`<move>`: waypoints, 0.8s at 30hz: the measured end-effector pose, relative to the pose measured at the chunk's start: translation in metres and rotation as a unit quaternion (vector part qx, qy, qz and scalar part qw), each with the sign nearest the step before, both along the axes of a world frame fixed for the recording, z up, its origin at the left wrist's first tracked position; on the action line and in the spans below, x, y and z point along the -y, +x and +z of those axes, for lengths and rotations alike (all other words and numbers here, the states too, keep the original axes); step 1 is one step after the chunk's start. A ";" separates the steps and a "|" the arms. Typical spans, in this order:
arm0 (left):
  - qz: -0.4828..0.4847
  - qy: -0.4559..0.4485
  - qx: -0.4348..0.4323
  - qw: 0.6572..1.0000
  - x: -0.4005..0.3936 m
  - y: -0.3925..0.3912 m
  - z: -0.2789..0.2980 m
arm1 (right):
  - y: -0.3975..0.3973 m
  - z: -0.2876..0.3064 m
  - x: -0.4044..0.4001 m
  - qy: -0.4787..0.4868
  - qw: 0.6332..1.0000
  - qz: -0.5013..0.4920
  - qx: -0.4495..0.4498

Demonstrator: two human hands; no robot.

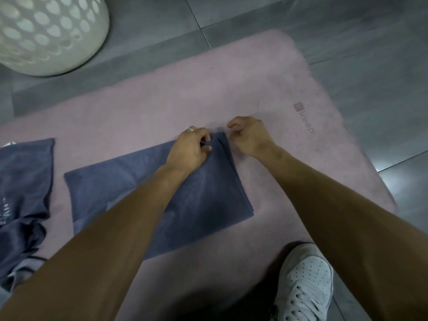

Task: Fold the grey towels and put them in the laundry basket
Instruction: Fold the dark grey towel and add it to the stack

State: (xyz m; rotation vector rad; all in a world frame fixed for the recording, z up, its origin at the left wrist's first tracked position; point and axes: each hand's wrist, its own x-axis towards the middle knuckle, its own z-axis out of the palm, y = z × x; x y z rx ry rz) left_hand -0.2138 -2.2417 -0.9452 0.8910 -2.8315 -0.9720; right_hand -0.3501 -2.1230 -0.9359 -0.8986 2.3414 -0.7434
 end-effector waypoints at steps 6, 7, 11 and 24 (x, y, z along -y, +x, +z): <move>0.024 0.019 -0.053 0.998 -0.006 0.023 0.000 | -0.003 -0.011 0.025 0.032 0.994 0.101 0.004; 0.032 0.028 -0.056 0.998 -0.006 0.026 -0.001 | -0.005 -0.012 0.027 0.029 0.994 0.101 0.012; 0.046 0.042 -0.065 0.996 -0.007 0.031 -0.003 | -0.014 -0.009 0.022 0.009 0.992 0.114 0.051; 0.076 0.026 -0.079 0.994 -0.015 0.031 -0.007 | -0.016 -0.014 0.022 0.021 0.994 0.091 -0.055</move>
